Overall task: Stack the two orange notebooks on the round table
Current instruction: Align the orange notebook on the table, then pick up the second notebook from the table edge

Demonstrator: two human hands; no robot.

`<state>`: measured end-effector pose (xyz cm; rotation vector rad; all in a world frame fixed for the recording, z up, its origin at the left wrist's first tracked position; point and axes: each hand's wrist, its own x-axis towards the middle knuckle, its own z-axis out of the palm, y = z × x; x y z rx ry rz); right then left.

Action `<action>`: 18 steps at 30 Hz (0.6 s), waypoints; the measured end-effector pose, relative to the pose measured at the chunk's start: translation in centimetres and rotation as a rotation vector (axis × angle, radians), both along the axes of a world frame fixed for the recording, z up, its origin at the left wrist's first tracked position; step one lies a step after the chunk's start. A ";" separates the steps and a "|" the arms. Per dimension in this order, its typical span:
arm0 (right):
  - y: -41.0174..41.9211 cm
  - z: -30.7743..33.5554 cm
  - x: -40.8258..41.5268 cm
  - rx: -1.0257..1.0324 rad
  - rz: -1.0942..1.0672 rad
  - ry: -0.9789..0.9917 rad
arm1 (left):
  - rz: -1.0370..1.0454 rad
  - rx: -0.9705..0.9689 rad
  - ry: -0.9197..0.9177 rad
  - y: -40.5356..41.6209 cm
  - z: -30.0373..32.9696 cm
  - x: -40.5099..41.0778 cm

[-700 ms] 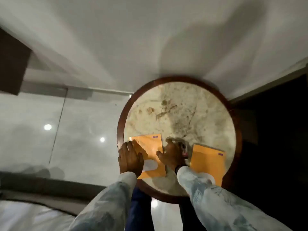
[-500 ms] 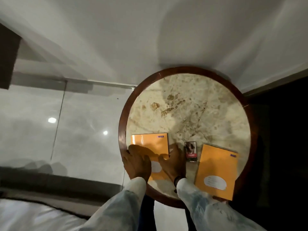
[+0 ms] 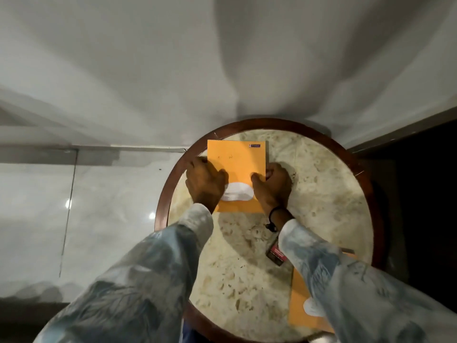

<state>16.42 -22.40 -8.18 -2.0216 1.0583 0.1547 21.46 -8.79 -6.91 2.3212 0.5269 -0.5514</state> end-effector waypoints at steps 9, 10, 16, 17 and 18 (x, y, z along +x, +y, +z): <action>-5.2 3.8 -7.1 0.005 -0.050 0.074 | -0.128 0.096 -0.103 -3.1 2.5 -8.3; -5.8 4.5 -9.6 0.011 -0.073 0.105 | -0.153 0.053 -0.078 -3.8 3.1 -11.2; -8.5 5.6 -23.7 -0.082 -0.253 0.415 | -0.298 -0.085 0.229 -8.5 4.2 -26.1; -9.0 5.3 -25.5 -0.074 -0.274 0.470 | -0.301 -0.089 0.275 -9.4 4.0 -27.7; -9.5 4.9 -27.1 -0.064 -0.285 0.518 | -0.295 -0.089 0.313 -10.2 3.8 -28.9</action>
